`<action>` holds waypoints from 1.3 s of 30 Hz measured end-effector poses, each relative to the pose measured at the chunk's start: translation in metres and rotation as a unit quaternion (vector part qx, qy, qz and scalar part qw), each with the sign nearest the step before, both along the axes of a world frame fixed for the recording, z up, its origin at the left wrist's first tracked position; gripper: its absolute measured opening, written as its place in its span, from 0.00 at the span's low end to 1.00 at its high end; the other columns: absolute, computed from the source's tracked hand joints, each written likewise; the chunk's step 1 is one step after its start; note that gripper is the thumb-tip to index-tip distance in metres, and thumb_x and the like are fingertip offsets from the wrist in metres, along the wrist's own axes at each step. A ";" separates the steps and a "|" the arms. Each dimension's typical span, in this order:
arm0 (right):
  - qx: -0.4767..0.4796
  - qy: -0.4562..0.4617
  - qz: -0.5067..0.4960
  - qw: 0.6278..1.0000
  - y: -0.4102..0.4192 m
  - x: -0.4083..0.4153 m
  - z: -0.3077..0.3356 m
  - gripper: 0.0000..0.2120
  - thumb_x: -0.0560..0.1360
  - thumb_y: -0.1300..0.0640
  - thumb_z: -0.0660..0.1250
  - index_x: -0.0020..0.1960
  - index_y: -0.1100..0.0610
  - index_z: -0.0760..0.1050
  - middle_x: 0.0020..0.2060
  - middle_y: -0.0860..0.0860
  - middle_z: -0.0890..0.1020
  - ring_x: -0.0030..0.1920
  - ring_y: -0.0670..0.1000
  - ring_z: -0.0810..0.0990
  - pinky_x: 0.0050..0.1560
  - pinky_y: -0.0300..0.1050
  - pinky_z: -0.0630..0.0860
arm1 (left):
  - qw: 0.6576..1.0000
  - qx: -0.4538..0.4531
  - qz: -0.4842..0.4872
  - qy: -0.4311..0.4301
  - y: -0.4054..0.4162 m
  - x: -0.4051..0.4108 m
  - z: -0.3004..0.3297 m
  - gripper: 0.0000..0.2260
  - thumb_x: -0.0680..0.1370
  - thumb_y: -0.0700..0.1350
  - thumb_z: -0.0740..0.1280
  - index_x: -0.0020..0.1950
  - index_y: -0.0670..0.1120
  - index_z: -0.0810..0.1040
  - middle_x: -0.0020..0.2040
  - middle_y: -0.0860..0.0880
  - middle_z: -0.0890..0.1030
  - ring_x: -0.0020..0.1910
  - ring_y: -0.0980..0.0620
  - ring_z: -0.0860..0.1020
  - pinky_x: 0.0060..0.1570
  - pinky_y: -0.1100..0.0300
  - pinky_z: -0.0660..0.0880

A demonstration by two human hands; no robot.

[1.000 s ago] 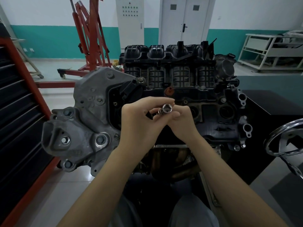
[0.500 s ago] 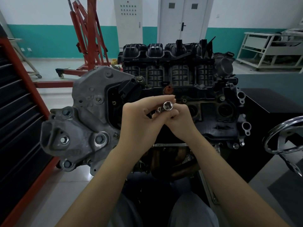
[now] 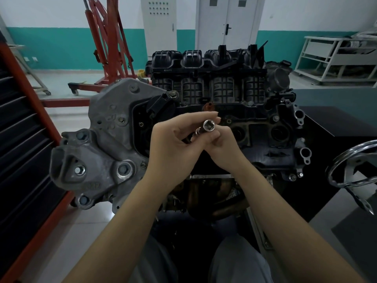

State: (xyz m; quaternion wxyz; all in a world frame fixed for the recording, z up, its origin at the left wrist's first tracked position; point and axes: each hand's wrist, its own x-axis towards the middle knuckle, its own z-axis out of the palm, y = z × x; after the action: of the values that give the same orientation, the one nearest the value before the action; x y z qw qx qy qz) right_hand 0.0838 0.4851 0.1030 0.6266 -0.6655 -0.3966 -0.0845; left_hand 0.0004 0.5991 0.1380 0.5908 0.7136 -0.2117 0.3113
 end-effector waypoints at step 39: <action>-0.020 0.010 0.001 1.000 -0.001 -0.006 0.006 0.21 0.72 0.73 0.63 0.41 0.46 0.73 0.35 0.30 0.80 0.38 0.31 0.78 0.40 0.25 0.71 | 0.999 0.022 0.005 0.023 -0.006 0.000 0.008 0.16 0.71 0.30 0.72 0.58 0.37 0.79 0.50 0.43 0.84 0.52 0.52 0.83 0.55 0.57 0.79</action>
State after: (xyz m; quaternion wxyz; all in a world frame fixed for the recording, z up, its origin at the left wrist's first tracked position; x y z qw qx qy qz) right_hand 0.0778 0.4842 0.1095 0.6168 -0.6786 -0.3927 -0.0693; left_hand 0.0004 0.5932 0.1465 0.5782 0.7344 -0.2013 0.2930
